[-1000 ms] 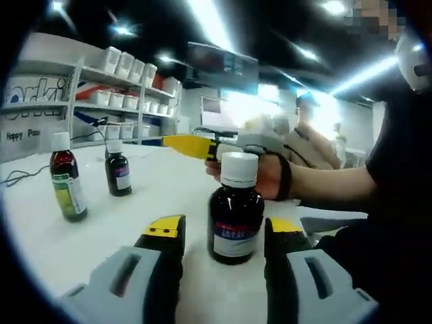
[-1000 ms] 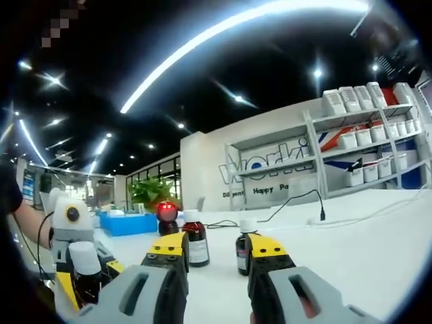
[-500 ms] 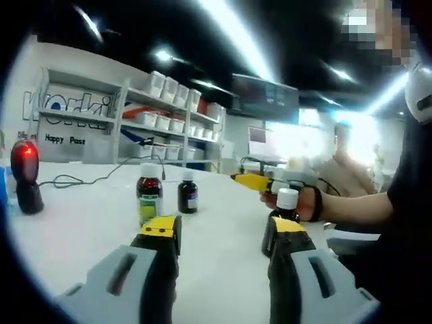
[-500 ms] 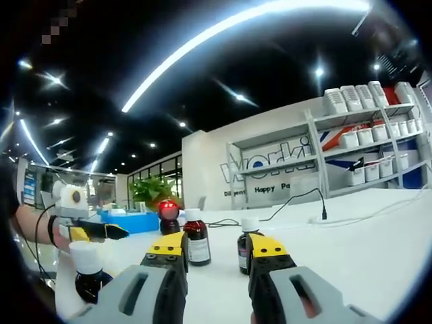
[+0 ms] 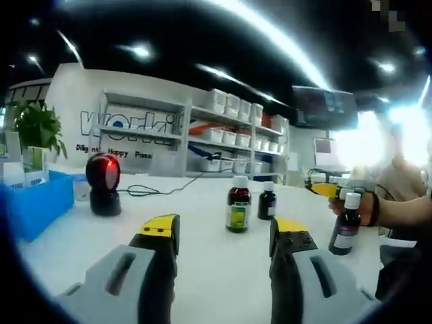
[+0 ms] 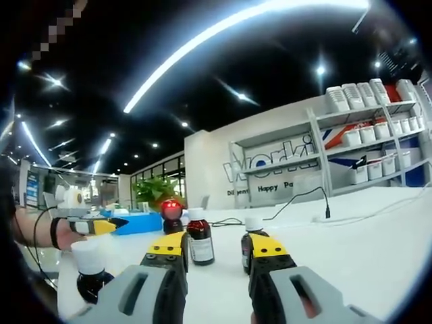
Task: Rotate the medicine bottle to make it face forward pick up the medicine bottle inspect the drug traceability code place the medicine on the table
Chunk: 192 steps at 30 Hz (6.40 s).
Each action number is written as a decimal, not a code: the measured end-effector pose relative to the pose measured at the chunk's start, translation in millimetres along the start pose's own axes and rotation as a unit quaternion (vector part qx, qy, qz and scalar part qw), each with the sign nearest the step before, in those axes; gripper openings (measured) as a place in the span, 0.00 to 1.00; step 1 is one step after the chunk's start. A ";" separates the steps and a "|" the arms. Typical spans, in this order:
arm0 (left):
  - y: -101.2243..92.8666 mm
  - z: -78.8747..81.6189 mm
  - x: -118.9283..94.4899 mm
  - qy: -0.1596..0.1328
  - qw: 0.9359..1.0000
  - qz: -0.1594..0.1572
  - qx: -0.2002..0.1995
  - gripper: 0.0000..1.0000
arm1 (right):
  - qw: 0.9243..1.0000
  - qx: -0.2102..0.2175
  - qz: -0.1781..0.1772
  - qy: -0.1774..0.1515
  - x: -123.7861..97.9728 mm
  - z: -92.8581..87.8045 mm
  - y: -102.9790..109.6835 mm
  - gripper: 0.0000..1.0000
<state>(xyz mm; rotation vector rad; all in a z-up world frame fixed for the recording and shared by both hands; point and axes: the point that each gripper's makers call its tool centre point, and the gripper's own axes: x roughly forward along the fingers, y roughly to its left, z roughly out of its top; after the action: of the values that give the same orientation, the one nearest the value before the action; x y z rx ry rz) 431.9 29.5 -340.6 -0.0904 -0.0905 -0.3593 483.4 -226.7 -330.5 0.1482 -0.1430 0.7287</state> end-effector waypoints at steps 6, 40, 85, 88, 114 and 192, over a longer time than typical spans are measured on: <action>25.4 -2.4 -7.8 -0.002 0.998 0.052 0.047 0.45 | 1.000 -0.002 0.011 0.008 1.9 -3.2 5.5 0.30; 24.6 -14.8 -7.7 0.023 0.994 0.058 0.085 0.45 | 0.953 -0.035 0.290 0.077 -58.7 31.9 75.2 0.45; 21.2 -17.9 -6.9 0.031 0.994 0.053 0.095 0.44 | 0.931 -0.055 0.323 0.159 -47.7 -53.4 123.5 0.29; 21.1 -18.0 -6.9 0.031 0.993 0.053 0.096 0.44 | 0.933 -0.052 0.319 0.154 -43.8 -51.8 124.7 0.29; 23.3 -16.2 -8.1 0.026 0.994 0.055 0.089 0.44 | 0.979 -0.034 0.169 0.109 84.4 -22.6 145.2 0.29; 22.4 -17.1 -9.0 0.027 0.995 0.051 0.087 0.44 | 0.981 -0.092 0.114 0.128 176.5 -59.4 141.1 0.46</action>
<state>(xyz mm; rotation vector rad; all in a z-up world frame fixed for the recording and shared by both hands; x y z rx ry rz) 432.7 51.7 -360.1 0.0872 -0.0640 -0.2500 523.5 3.0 -344.8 -0.1403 0.0192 0.9522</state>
